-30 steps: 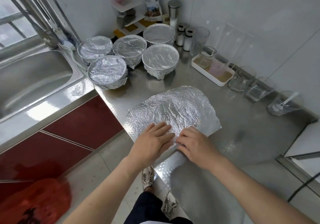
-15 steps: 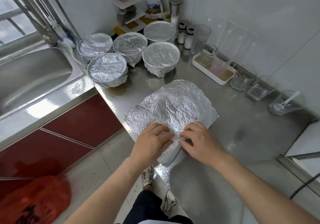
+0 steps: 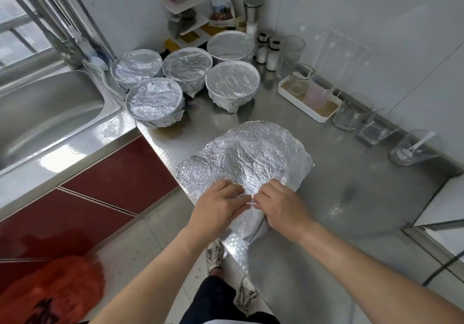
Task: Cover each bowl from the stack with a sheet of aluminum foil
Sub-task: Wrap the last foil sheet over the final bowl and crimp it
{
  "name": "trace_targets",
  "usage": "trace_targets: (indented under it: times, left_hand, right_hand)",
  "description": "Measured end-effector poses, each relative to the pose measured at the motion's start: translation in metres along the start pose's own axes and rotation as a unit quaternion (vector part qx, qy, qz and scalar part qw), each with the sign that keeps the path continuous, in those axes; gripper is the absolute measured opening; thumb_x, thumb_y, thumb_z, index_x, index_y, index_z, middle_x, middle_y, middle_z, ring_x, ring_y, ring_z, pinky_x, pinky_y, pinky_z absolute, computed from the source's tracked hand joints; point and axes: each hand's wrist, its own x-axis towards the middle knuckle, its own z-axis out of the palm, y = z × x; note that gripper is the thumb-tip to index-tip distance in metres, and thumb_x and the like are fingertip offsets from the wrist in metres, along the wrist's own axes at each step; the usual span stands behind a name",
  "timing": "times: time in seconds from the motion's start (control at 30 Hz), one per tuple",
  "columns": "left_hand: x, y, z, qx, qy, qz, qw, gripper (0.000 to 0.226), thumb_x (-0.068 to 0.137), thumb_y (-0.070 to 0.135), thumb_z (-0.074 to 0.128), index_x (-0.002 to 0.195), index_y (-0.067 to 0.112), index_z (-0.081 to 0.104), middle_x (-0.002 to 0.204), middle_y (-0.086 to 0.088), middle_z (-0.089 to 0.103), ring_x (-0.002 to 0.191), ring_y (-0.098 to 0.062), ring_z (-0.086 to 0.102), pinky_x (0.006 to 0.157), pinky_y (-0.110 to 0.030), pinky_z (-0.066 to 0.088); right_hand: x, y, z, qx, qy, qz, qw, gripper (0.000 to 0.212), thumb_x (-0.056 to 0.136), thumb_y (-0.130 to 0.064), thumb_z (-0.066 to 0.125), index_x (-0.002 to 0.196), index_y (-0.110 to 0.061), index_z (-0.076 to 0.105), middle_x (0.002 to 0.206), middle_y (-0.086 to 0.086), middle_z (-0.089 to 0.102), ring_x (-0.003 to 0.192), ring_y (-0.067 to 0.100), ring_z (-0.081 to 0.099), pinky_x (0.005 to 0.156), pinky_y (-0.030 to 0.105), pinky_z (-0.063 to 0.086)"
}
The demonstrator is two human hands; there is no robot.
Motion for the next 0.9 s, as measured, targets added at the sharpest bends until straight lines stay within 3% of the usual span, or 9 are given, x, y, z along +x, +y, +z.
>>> trace_targets:
  times: [0.1, 0.23, 0.37, 0.47, 0.57, 0.73, 0.9]
  left_hand:
    - [0.003, 0.007, 0.002, -0.007, -0.012, -0.022, 1.000, 0.028, 0.099, 0.041, 0.053, 0.107, 0.023, 0.072, 0.108, 0.003, 0.066, 0.094, -0.022, 0.057, 0.076, -0.039, 0.051]
    - [0.000, 0.022, -0.005, -0.008, -0.049, -0.048, 0.998, 0.033, 0.101, 0.040, 0.046, 0.116, 0.021, 0.068, 0.125, 0.001, 0.063, 0.109, -0.024, 0.056, 0.088, -0.041, 0.050]
    - [-0.002, 0.020, -0.012, 0.016, -0.092, -0.093, 0.991, 0.046, 0.101, 0.046, 0.034, 0.134, 0.023, 0.057, 0.143, 0.001, 0.052, 0.135, -0.024, 0.044, 0.112, -0.046, 0.036]
    - [-0.006, 0.015, -0.014, 0.007, -0.118, -0.095, 0.988, 0.050, 0.101, 0.048, 0.030, 0.140, 0.024, 0.052, 0.148, 0.000, 0.045, 0.141, -0.022, 0.036, 0.115, -0.047, 0.031]
    - [-0.005, 0.014, -0.016, 0.003, -0.117, -0.091, 0.989, 0.048, 0.101, 0.046, 0.033, 0.137, 0.023, 0.054, 0.146, -0.001, 0.049, 0.138, -0.024, 0.041, 0.113, -0.047, 0.034]
    - [0.005, 0.016, -0.018, -0.044, -0.051, -0.036, 0.997, 0.027, 0.096, 0.040, 0.054, 0.110, 0.023, 0.070, 0.114, 0.002, 0.065, 0.110, -0.019, 0.054, 0.088, -0.031, 0.050]
    - [0.007, 0.011, -0.014, -0.030, -0.049, -0.019, 0.998, 0.029, 0.093, 0.045, 0.052, 0.103, 0.026, 0.073, 0.101, 0.007, 0.064, 0.099, -0.013, 0.054, 0.075, -0.023, 0.049]
  right_hand:
    - [-0.002, 0.011, -0.003, 0.002, -0.021, -0.018, 1.000, 0.016, 0.077, 0.000, 0.066, 0.071, -0.013, 0.058, 0.076, 0.002, 0.054, 0.075, 0.022, 0.047, 0.060, 0.036, 0.047]
    - [-0.011, 0.032, -0.021, 0.025, -0.056, -0.019, 0.998, 0.015, 0.075, -0.002, 0.070, 0.073, -0.013, 0.060, 0.080, 0.002, 0.057, 0.081, 0.025, 0.055, 0.068, 0.038, 0.052]
    - [-0.012, 0.036, -0.038, 0.057, -0.080, 0.027, 0.995, 0.015, 0.071, -0.011, 0.081, 0.078, -0.014, 0.068, 0.085, 0.000, 0.060, 0.084, 0.023, 0.058, 0.073, 0.031, 0.053]
    - [-0.011, 0.029, -0.038, 0.109, -0.066, 0.109, 0.986, 0.018, 0.075, -0.012, 0.071, 0.093, -0.015, 0.070, 0.096, -0.003, 0.060, 0.094, 0.020, 0.055, 0.082, 0.030, 0.048]
    - [-0.009, 0.019, -0.034, 0.164, -0.040, 0.193, 0.967, 0.019, 0.081, -0.019, 0.064, 0.099, -0.017, 0.072, 0.099, -0.005, 0.058, 0.097, 0.012, 0.049, 0.085, 0.021, 0.036]
    - [-0.007, 0.004, -0.020, 0.170, -0.068, 0.171, 0.968, 0.021, 0.083, -0.030, 0.073, 0.098, -0.016, 0.073, 0.095, -0.005, 0.057, 0.096, 0.015, 0.049, 0.087, 0.030, 0.043]
    - [-0.005, -0.002, -0.013, 0.066, -0.046, 0.109, 0.991, 0.019, 0.069, -0.026, 0.084, 0.077, -0.016, 0.069, 0.079, -0.003, 0.059, 0.078, 0.021, 0.056, 0.070, 0.031, 0.049]
